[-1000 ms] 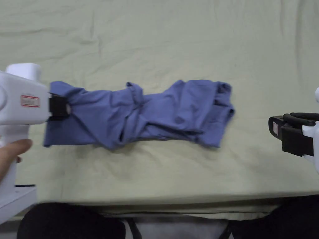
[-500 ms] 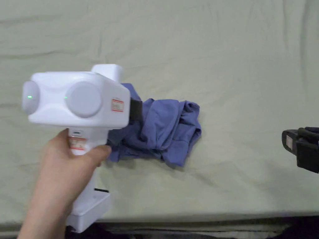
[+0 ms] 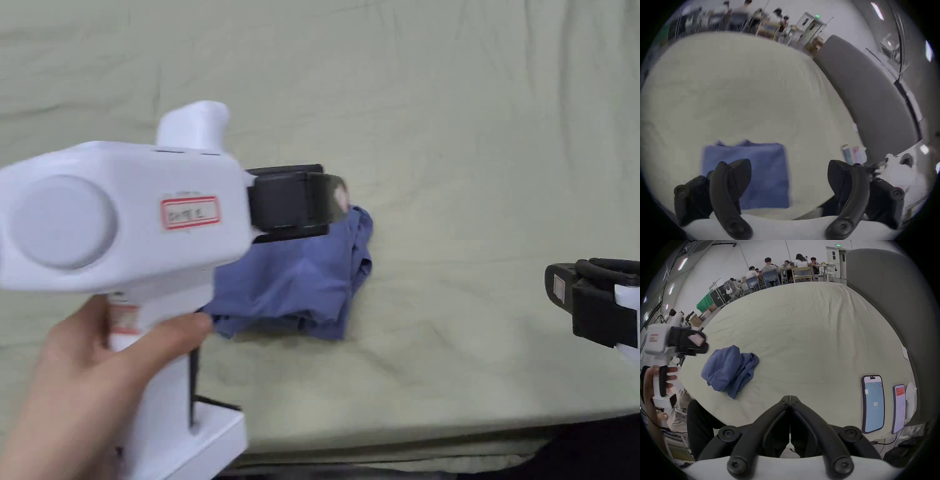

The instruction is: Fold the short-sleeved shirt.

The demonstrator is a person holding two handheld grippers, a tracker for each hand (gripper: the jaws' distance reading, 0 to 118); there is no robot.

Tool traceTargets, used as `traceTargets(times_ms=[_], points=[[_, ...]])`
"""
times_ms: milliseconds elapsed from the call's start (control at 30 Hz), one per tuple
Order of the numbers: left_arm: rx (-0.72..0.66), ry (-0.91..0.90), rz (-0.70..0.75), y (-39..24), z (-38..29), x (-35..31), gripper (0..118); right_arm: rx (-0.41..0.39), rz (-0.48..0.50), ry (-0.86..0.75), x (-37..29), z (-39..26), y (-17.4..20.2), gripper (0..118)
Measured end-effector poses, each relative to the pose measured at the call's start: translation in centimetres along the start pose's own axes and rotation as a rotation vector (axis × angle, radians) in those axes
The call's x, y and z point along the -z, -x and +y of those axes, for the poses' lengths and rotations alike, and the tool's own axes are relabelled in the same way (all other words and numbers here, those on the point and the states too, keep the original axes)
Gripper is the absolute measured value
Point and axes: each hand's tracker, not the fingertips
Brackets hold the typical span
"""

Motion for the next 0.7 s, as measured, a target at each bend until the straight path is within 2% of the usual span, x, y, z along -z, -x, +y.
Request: traceTargets(times_ms=[67,133,167,200,233,267,333,467,600,700], points=[[0.070,0.029,0.226,0.9,-0.4,-0.3,112,-0.008,0.007,-0.002,0.1,0.1,0.3,2],[0.072,0.115,0.277,2.3,-0.7,1.8,109,-0.018,0.009,-0.004,0.0,0.2,0.6,2],[0.055,0.149,0.246,2.7,-0.9,3.6,87,-0.021,0.008,-0.004,-0.1,0.2,0.7,2],[0.029,0.175,0.196,2.6,-1.3,5.3,39,-0.023,0.007,-0.004,-0.1,0.2,0.7,2],[0.009,0.184,0.165,2.3,-1.9,7.0,3,-0.025,0.004,-0.003,-0.2,0.2,0.8,2],[0.008,0.171,0.172,1.6,-2.5,8.2,3,-0.025,-0.001,0.000,-0.3,0.2,0.8,2],[0.091,0.241,0.150,-0.8,-3.5,10.6,3,-0.024,-0.015,0.012,-0.3,0.1,0.8,2],[0.273,0.209,0.282,-3.7,-3.9,12.8,3,-0.020,-0.032,0.033,0.2,0.1,0.6,2],[0.269,0.220,0.252,-3.0,-3.0,11.1,3,-0.036,-0.006,0.019,0.0,0.7,1.7,2],[0.128,0.143,0.172,-0.7,-2.2,5.8,3,-0.082,0.078,-0.033,-0.7,2.5,3.9,2]])
